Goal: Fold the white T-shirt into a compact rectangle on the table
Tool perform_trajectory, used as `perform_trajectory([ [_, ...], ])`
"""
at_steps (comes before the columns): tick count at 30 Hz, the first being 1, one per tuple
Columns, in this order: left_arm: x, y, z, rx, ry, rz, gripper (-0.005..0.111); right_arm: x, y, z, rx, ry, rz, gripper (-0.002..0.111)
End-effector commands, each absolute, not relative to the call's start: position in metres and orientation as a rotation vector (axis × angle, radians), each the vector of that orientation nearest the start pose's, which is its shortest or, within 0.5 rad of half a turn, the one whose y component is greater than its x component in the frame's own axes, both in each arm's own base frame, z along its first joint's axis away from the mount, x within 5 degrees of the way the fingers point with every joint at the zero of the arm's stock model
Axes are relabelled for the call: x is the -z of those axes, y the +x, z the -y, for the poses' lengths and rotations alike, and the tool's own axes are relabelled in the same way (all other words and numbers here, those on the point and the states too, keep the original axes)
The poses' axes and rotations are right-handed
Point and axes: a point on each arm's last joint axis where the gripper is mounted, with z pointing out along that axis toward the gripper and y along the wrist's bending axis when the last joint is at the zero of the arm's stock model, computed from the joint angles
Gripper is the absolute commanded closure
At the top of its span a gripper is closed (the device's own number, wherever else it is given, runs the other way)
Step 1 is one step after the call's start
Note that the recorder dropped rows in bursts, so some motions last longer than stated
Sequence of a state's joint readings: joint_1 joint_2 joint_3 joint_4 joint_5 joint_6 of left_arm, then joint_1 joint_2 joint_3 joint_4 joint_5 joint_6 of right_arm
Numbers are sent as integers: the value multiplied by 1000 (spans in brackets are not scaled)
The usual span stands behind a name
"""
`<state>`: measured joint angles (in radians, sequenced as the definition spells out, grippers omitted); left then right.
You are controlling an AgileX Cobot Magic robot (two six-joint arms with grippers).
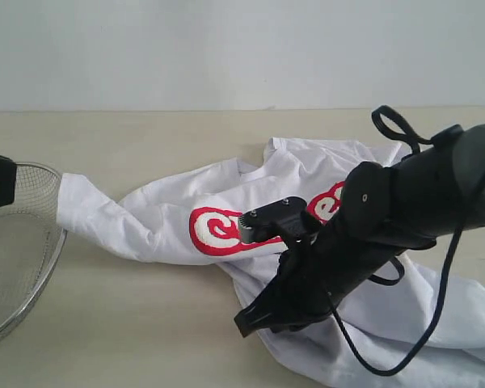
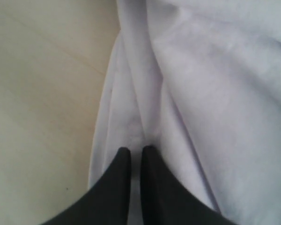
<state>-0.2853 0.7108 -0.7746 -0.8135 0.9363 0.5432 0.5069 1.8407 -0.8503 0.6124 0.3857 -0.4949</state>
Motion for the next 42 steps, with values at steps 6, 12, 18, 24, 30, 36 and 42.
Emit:
perform_trajectory([
  [6, -354, 96, 84, 849, 644, -2057, 102, -114, 268, -172, -439, -655, -2768, 102],
  [12, -355, 97, 84, 843, 633, -2048, 102, -114, 261, -173, -472, -704, -2818, 102],
  [18, -355, 98, 83, 839, 626, -2042, 102, -113, 247, -184, -510, -829, -2853, 102],
  [24, -355, 98, 83, 839, 626, -2042, 102, -113, 227, -203, -542, -979, -2862, 102],
  [30, -355, 98, 83, 840, 624, -2043, 102, -114, 218, -204, -626, -1069, -2908, 102],
  [36, -355, 98, 83, 840, 624, -2043, 102, -125, 217, -208, -709, -1074, -2838, 102],
  [42, -355, 98, 83, 840, 624, -2043, 102, -164, 229, -208, -655, -881, -2651, 102],
])
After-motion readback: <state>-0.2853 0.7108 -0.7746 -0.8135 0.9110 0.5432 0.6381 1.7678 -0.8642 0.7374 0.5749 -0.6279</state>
